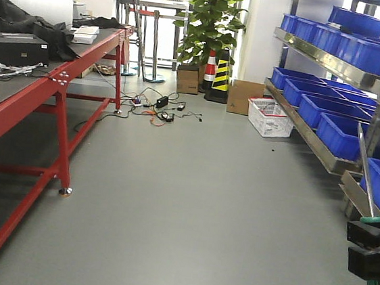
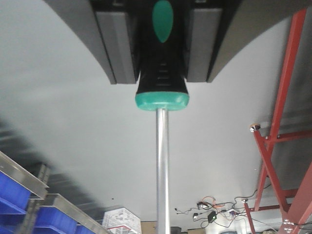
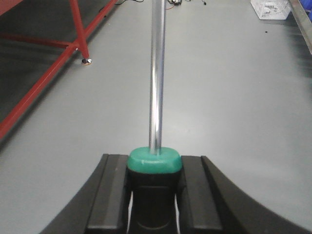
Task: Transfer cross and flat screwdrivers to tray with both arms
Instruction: 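Hold both screwdrivers upright while the base drives to the roller shelf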
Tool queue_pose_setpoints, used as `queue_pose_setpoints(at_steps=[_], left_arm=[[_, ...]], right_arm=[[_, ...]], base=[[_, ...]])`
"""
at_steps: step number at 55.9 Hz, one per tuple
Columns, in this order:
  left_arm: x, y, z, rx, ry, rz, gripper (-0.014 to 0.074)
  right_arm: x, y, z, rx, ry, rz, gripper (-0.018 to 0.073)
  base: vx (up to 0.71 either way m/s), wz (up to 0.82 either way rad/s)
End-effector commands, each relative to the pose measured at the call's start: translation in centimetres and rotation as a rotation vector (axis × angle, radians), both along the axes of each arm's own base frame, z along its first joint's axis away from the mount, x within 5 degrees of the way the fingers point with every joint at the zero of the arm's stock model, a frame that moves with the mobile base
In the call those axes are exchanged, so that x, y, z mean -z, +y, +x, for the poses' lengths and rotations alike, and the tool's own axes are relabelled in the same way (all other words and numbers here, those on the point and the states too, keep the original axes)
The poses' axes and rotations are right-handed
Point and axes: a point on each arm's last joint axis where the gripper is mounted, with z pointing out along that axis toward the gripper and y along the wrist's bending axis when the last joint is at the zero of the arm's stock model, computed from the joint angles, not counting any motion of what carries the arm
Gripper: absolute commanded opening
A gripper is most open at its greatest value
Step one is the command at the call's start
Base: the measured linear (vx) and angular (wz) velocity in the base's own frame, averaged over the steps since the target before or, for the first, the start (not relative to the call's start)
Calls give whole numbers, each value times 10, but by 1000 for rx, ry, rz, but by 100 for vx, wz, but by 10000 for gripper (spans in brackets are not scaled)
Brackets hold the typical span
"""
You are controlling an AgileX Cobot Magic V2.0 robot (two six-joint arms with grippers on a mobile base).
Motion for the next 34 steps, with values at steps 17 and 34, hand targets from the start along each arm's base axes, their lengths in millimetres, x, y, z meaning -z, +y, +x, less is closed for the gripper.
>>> queue_pose_setpoints(at_steps=[17,34], left_arm=[[-18,-1,-1,20,-117,-32,0],[-18,-1,-1,20,-117,-32,0]], right_arm=[[-21,0,-1,-7,-132,20,-8],[-20,0,0,-7,-131,19,-8]], base=[[56,1],[51,-35]])
